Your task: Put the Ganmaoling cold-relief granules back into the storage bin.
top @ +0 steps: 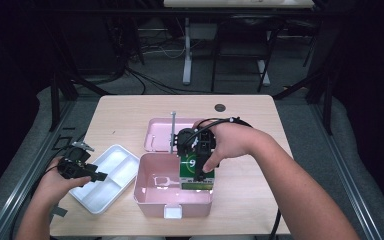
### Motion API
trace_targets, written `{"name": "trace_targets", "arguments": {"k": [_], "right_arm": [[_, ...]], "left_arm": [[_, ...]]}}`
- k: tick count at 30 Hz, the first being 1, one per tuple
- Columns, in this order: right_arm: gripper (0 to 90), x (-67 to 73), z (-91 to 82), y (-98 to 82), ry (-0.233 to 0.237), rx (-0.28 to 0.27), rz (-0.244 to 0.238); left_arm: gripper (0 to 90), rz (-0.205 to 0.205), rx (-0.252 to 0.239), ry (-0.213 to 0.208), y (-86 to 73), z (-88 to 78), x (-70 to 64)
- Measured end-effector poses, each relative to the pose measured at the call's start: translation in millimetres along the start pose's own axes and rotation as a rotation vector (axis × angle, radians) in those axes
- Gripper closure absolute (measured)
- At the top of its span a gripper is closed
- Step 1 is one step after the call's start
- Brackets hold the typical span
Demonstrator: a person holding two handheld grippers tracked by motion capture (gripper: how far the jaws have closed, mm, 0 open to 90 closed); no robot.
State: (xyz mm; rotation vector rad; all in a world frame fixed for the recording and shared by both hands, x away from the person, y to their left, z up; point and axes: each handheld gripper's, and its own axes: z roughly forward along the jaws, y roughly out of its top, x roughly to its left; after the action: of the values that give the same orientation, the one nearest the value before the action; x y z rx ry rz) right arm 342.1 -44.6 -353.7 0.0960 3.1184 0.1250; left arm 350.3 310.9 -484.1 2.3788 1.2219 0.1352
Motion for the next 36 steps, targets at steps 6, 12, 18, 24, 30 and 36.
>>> {"name": "trace_targets", "arguments": {"k": [6, 12, 18, 24, 30, 36], "right_arm": [[17.3, 0.0, 9.8, 1.9, 0.014, -0.016, -0.005], [17.3, -1.2, 21.5, 2.1, 0.02, 0.001, -0.006], [17.3, -3.0, 40.4, 2.0, 0.027, 0.015, -0.013], [17.1, -5.6, 57.3, 2.1, 0.022, 0.026, -0.017], [17.0, -8.1, 71.5, 2.0, 0.025, 0.026, -0.023], [16.9, -10.4, 82.2, 0.8, 0.027, 0.019, -0.028]], "left_arm": [[42.8, -0.001, 0.004, -0.001, 0.1, 1.0, -0.1], [42.8, -0.004, 0.002, -0.002, -0.1, 1.1, 0.3], [42.8, -0.003, 0.004, -0.003, -0.1, 1.7, 0.0], [42.8, -0.003, 0.01, -0.004, 0.1, 2.5, 0.1], [42.9, -0.001, 0.009, -0.002, 0.0, 3.0, 0.6], [42.9, 0.0, 0.009, -0.003, 0.1, 3.7, 0.6]]}}
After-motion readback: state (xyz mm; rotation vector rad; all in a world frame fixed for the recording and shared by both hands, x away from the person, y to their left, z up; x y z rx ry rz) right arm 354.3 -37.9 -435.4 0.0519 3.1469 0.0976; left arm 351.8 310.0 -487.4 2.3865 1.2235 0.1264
